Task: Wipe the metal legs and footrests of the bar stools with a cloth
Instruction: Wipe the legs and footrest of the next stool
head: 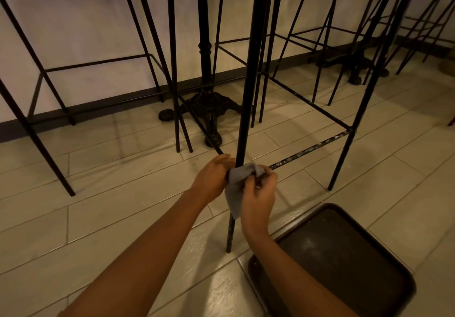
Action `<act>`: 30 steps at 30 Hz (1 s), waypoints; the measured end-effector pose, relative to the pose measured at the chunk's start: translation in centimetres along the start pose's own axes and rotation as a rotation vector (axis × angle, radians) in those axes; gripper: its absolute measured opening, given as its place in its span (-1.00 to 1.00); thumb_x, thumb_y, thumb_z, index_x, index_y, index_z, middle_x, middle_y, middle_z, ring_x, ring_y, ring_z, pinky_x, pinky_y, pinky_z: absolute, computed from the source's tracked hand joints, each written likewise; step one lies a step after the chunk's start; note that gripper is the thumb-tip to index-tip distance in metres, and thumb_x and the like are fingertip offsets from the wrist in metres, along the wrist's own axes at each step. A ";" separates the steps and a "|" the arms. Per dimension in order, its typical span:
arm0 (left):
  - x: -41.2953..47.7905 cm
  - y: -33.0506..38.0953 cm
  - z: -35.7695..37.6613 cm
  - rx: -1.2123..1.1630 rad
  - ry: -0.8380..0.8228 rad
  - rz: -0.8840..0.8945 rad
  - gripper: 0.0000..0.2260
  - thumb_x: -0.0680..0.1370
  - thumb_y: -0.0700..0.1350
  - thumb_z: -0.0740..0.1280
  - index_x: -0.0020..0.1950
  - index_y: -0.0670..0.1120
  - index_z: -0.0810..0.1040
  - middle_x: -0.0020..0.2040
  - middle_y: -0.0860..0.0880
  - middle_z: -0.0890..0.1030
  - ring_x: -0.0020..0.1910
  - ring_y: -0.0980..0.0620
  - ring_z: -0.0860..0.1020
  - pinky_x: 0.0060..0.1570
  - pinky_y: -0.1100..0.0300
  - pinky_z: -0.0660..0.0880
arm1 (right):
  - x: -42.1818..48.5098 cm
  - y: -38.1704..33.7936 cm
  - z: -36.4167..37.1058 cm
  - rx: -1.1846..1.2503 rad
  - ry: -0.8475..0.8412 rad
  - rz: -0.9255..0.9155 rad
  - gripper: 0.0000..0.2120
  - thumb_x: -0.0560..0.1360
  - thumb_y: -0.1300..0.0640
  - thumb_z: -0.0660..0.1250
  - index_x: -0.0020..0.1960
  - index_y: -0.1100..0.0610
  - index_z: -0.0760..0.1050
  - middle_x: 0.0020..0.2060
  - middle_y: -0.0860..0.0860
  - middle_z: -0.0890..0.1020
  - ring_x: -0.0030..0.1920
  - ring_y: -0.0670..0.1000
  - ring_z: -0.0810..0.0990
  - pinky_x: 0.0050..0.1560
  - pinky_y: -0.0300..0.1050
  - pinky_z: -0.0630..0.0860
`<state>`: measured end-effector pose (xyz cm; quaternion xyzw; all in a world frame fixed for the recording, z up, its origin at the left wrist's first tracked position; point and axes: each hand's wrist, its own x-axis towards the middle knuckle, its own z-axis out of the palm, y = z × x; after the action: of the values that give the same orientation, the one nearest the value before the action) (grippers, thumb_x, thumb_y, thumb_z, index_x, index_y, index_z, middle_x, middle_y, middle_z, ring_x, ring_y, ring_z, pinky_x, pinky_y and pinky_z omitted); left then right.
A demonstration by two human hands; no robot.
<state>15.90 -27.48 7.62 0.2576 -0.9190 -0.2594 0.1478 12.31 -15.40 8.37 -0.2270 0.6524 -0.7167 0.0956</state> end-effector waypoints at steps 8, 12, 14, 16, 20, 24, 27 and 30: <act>-1.1 -0.5 0.2 -0.015 -0.004 0.046 -0.70 0.58 -0.14 0.17 0.31 0.04 0.41 0.33 -0.04 0.44 0.36 -0.06 0.37 0.30 -0.07 0.38 | -2.4 2.6 2.3 -0.226 0.018 -0.144 -0.46 0.48 0.17 0.34 0.39 0.06 0.21 0.31 -0.09 0.22 0.36 -0.21 0.16 0.33 -0.38 0.25; -0.6 -2.1 0.6 -0.025 -0.047 0.095 -0.80 0.60 -0.11 0.14 0.16 0.01 0.49 0.15 -0.04 0.50 0.23 -0.04 0.45 0.25 -0.10 0.39 | -2.0 3.6 3.0 -0.209 0.103 -0.088 -0.64 0.47 0.18 0.34 0.25 0.14 0.39 0.23 0.10 0.40 0.26 0.04 0.31 0.21 -0.04 0.46; -0.7 -1.9 0.4 0.000 -0.038 0.157 -0.77 0.59 -0.21 0.18 0.23 -0.06 0.45 0.20 -0.06 0.47 0.26 -0.04 0.42 0.29 -0.05 0.37 | -2.1 4.0 3.0 -0.187 0.111 -0.109 -0.65 0.46 0.15 0.31 0.23 0.17 0.40 0.18 0.10 0.41 0.21 0.06 0.36 0.18 -0.05 0.49; -0.7 -2.1 0.5 0.053 -0.020 0.250 -0.73 0.57 -0.23 0.22 0.27 -0.11 0.44 0.25 -0.08 0.45 0.33 -0.05 0.36 0.34 0.00 0.33 | -2.2 4.5 3.0 -0.178 0.107 -0.109 -0.67 0.47 0.18 0.30 0.21 0.21 0.39 0.14 0.08 0.38 0.16 0.06 0.42 0.14 -0.03 0.52; -0.6 -2.7 1.3 0.196 0.011 0.278 -0.67 0.54 -0.24 0.25 0.31 -0.14 0.42 0.33 -0.09 0.40 0.43 -0.03 0.23 0.43 0.12 0.20 | -2.3 4.5 3.2 -0.199 0.107 -0.099 -0.75 0.48 0.27 0.31 0.14 0.24 0.38 0.08 0.04 0.36 0.08 0.06 0.48 0.04 0.03 0.57; -0.6 -2.9 2.0 0.279 0.056 0.282 -0.59 0.53 -0.25 0.29 0.37 -0.14 0.36 0.40 -0.08 0.34 0.48 -0.02 0.16 0.45 0.13 0.17 | -2.1 3.9 3.4 -0.162 0.118 -0.093 -0.81 0.51 0.24 0.28 0.09 0.25 0.37 0.05 -0.03 0.33 0.04 0.04 0.48 0.03 -0.11 0.56; -0.6 -2.8 2.0 0.284 0.047 0.274 -0.59 0.51 -0.30 0.30 0.35 -0.15 0.39 0.40 -0.09 0.35 0.48 -0.04 0.17 0.43 0.07 0.22 | -2.2 4.4 3.4 -0.205 0.125 -0.135 -0.85 0.51 0.23 0.27 0.06 0.24 0.38 0.00 -0.04 0.34 -0.02 0.00 0.46 -0.03 -0.29 0.48; -0.8 -3.1 2.1 0.299 0.067 0.302 -0.58 0.47 -0.35 0.31 0.32 -0.13 0.42 0.38 -0.09 0.39 0.47 -0.06 0.19 0.45 0.08 0.18 | -3.0 5.0 3.2 -0.245 0.147 -0.155 -0.83 0.50 0.12 0.16 -0.02 0.22 0.38 -0.06 0.00 0.36 -0.07 -0.02 0.42 -0.07 -0.26 0.44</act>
<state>16.95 -28.49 4.11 0.1444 -0.9699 -0.0865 0.1757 15.58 -17.64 3.07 -0.2334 0.7207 -0.6517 -0.0366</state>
